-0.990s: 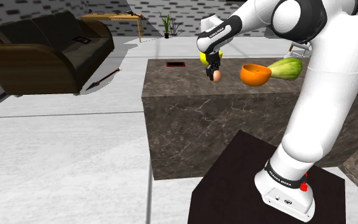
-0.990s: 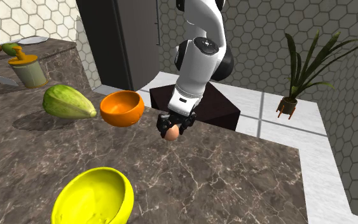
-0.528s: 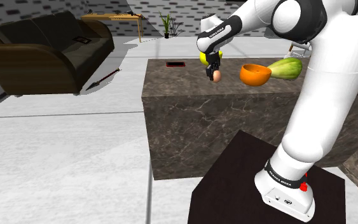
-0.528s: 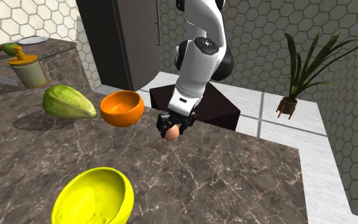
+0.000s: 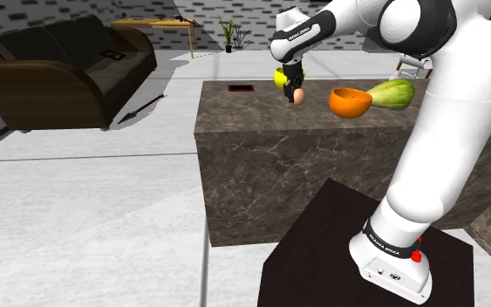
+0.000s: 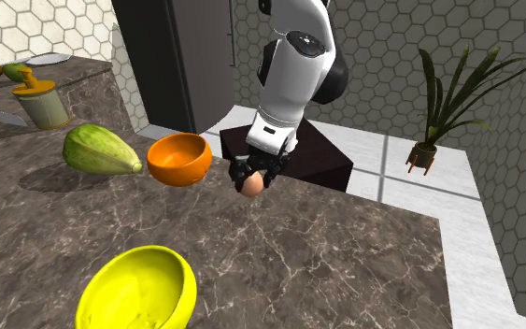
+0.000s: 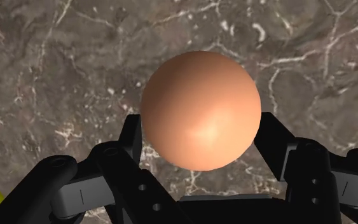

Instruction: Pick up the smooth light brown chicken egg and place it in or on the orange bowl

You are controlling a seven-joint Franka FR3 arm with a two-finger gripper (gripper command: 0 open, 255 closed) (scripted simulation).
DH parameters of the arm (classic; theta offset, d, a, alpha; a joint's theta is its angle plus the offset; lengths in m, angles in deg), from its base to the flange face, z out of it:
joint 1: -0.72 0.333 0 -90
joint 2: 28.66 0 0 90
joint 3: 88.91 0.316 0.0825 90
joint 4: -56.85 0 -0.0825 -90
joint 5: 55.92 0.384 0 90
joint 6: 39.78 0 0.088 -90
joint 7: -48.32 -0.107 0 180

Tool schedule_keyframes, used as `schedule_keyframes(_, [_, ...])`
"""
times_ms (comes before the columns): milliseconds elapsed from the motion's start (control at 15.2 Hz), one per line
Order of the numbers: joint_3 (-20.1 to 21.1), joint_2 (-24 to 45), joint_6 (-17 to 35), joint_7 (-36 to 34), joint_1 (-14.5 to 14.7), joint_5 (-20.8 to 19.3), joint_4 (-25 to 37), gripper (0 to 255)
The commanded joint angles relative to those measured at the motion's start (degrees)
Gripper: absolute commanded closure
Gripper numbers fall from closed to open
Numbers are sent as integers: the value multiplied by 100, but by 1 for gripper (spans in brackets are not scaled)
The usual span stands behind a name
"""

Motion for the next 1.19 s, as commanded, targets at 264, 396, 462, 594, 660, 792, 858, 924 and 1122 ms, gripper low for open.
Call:
schedule_keyframes(264, [0, -122, -411, 94, 12, 5, 302, 255])
schedule_keyframes(396, [1, -151, -553, 126, 16, 9, 419, 255])
schedule_keyframes(462, [1, -164, -624, 143, 18, 11, 480, 255])
schedule_keyframes(594, [2, -185, -767, 176, 22, 16, 605, 255])
schedule_keyframes(660, [3, -194, -839, 193, 23, 19, 670, 255])
schedule_keyframes(792, [4, -208, -983, 227, 26, 25, 805, 255])
schedule_keyframes(858, [4, -213, -1056, 245, 27, 28, 875, 255])
schedule_keyframes(924, [4, -216, -1129, 263, 28, 31, 946, 255])
schedule_keyframes(1122, [5, -219, -1349, 318, 30, 42, 1170, 255])
